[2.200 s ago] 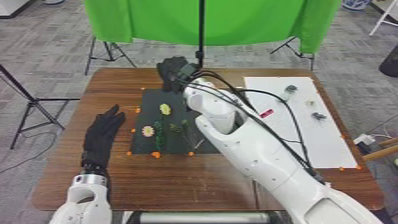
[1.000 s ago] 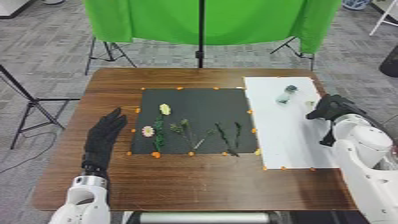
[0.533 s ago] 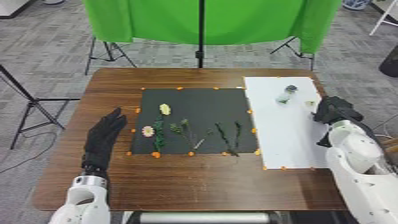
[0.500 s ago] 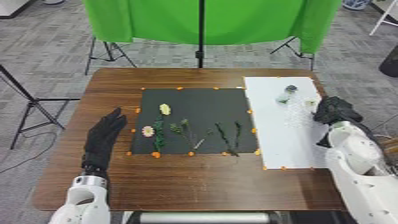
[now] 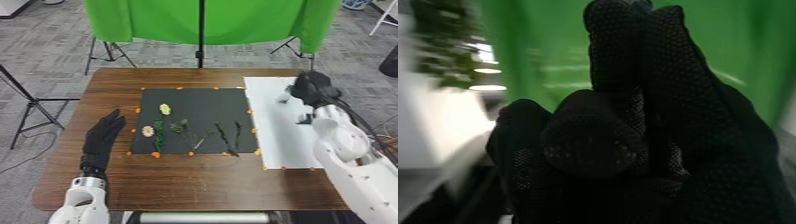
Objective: Arrange flowers
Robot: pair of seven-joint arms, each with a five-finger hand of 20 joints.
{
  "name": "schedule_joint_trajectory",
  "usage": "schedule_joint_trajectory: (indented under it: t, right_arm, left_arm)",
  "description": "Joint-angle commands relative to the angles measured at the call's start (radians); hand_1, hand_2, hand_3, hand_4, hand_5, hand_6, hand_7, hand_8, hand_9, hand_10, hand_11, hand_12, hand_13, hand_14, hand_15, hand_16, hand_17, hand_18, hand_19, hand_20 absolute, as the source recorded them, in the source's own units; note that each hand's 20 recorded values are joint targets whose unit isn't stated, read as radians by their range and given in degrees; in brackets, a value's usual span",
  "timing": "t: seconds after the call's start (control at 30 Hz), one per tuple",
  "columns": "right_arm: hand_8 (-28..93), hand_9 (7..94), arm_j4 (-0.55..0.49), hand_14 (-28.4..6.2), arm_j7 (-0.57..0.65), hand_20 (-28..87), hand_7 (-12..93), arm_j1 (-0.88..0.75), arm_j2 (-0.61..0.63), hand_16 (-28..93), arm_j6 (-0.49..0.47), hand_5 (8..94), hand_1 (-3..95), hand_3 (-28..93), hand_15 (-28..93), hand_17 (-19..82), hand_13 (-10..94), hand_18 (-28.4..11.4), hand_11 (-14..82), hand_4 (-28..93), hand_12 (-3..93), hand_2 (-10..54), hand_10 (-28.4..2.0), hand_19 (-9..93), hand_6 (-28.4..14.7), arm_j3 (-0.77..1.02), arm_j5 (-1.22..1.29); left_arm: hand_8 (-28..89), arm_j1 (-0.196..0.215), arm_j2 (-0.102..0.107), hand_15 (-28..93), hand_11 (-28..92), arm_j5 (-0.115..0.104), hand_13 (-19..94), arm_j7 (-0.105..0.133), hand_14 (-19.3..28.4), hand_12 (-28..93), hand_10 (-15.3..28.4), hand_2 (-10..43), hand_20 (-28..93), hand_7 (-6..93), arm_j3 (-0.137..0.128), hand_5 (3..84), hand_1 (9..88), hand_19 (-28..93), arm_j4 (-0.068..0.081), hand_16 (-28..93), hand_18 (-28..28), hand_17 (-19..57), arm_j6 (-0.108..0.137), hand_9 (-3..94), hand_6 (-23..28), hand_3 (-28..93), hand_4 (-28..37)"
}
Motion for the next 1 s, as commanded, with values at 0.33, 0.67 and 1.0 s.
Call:
schedule_joint_trajectory:
  t: [0.33, 0.67, 1.0]
  right_arm:
    - [8, 91.5, 0.060, -0.7, -0.487, 58, 20, 0.451, -0.279, 35, -0.215, 81.7, 63.7, 54, 62, 67, 92, -9.1, 5.5, -19, 37.4, -9.5, -8.4, 93, 3.1, -0.548, -0.120]
    - [7, 86.1, 0.125, -0.8, -0.480, 59, 24, 0.405, -0.330, 34, -0.304, 79.4, 62.2, 56, 64, 66, 90, -9.3, 4.1, -20, 35.9, -9.5, -8.6, 93, 4.1, -0.548, -0.243]
    - [7, 82.5, 0.205, -0.8, -0.495, 60, 25, 0.384, -0.389, 34, -0.354, 78.5, 61.3, 57, 64, 64, 88, -9.5, 3.1, -20, 34.4, -9.5, -8.5, 93, 4.2, -0.493, -0.374]
  left_arm:
    - [-5, -0.011, -0.007, 8, 9, 0.002, 31, -0.018, 13.4, 13, 11.3, -1.0, 15, 5.7, 0.010, 42.0, 19.8, 1, 0.017, 1, 9.4, 4.1, -0.007, 43.1, 4.3, 65, -25.9]
    - [-5, 0.005, 0.000, 8, 9, 0.002, 31, -0.013, 13.4, 13, 11.3, -1.2, 15, 5.6, 0.009, 42.0, 19.7, 1, 0.010, 1, 9.4, 4.1, -0.019, 43.1, 4.2, 66, -25.8]
    - [-5, -0.010, 0.002, 8, 9, 0.006, 31, -0.022, 13.6, 13, 11.3, -1.1, 15, 5.6, 0.015, 42.1, 19.8, 1, 0.018, 1, 9.4, 4.1, -0.035, 43.1, 4.3, 65, -25.7]
